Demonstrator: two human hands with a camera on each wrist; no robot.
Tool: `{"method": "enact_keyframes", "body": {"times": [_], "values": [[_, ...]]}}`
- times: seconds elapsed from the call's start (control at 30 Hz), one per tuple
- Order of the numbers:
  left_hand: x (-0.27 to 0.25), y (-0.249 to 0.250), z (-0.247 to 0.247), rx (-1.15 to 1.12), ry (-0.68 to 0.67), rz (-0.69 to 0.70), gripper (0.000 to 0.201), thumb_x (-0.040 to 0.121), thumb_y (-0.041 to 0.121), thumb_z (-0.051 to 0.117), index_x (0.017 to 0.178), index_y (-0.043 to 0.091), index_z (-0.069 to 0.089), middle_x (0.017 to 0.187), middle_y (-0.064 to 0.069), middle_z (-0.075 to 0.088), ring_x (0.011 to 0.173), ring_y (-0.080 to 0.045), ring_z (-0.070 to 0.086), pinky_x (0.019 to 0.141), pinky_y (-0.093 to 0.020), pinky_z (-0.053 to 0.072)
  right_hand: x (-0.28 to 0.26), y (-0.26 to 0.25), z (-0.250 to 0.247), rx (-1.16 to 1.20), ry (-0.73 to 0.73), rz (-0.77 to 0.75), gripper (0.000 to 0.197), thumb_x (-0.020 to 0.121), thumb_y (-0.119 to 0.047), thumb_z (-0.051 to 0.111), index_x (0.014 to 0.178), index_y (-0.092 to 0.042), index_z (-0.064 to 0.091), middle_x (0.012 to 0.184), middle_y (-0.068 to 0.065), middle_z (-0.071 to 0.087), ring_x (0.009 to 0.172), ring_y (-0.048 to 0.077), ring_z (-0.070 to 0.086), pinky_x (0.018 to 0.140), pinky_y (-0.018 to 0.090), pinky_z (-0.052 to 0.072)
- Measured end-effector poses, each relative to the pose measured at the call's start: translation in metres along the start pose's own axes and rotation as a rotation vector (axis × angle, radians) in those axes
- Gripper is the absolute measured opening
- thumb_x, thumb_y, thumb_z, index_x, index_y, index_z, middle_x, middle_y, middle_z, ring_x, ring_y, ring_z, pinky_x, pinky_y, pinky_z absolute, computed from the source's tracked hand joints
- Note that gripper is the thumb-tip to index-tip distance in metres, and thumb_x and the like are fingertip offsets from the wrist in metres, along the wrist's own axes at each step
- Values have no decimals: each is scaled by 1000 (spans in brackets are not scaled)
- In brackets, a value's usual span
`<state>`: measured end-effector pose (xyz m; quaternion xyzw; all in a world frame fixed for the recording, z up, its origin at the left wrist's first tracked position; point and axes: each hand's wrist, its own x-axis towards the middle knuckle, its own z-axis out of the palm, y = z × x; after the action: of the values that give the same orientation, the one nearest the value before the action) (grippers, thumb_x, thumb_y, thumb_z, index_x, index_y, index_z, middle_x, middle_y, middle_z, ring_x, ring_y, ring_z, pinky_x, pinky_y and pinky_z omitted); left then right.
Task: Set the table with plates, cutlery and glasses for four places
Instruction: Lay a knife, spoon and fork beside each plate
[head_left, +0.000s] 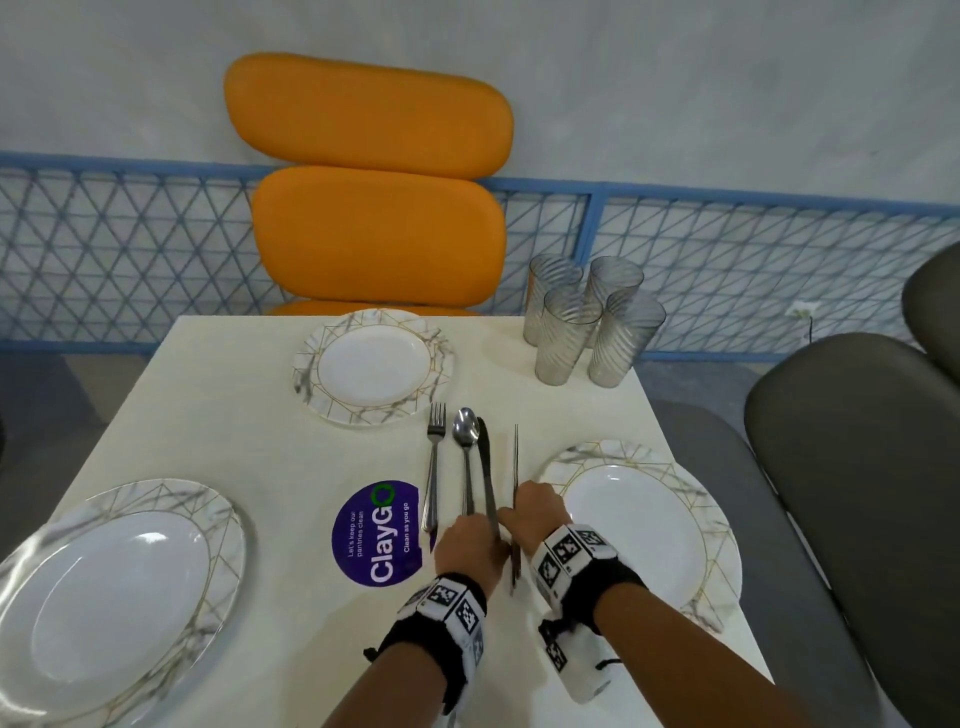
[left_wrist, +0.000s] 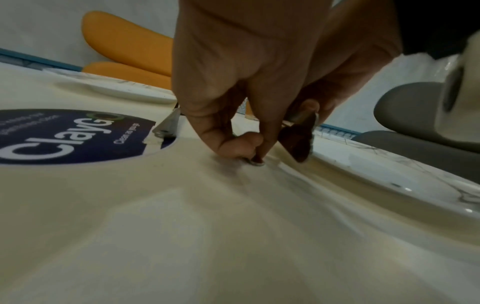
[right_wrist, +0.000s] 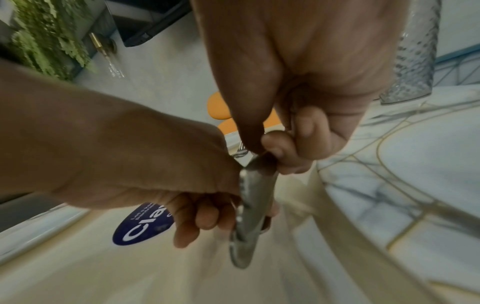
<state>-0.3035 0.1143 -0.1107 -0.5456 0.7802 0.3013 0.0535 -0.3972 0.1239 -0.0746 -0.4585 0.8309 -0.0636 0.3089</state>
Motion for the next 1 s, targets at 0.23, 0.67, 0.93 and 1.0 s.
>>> {"method": "enact_keyframes", "body": {"times": [0.23, 0.67, 0.93, 1.0], "values": [[-3, -1, -1, -126, -60, -25, 27, 88, 30, 56, 85, 4, 60, 89, -9, 63, 88, -28, 64, 79, -32, 52, 1, 11, 1, 58, 3, 5, 35, 87, -22, 50, 58, -16, 31, 66, -1, 38, 77, 20, 46, 47, 20, 27], [-92, -44, -34, -925, 14, 130, 23, 96, 14, 46, 73, 15, 45, 62, -3, 51, 48, -9, 43, 42, -25, 33, -58, -11, -9, 1005, -300, 10, 23, 95, -5, 40, 75, -7, 53, 75, 8, 55, 70, 17, 52, 69, 26, 44], [-128, -96, -57, -828, -99, 226, 21, 98, 20, 44, 85, 7, 53, 67, -6, 55, 49, -12, 49, 48, -20, 45, -105, -65, 18, 1318, -346, -26, 14, 99, -8, 36, 98, -3, 49, 89, 17, 63, 78, 25, 64, 65, 30, 58], [-133, -108, -61, -833, -107, 226, 25, 98, 25, 44, 93, 4, 56, 72, -7, 57, 57, -15, 53, 53, -23, 50, -114, -74, 30, 1340, -302, -34, 12, 98, -7, 38, 104, -2, 47, 86, 15, 63, 75, 23, 63, 63, 28, 58]]}}
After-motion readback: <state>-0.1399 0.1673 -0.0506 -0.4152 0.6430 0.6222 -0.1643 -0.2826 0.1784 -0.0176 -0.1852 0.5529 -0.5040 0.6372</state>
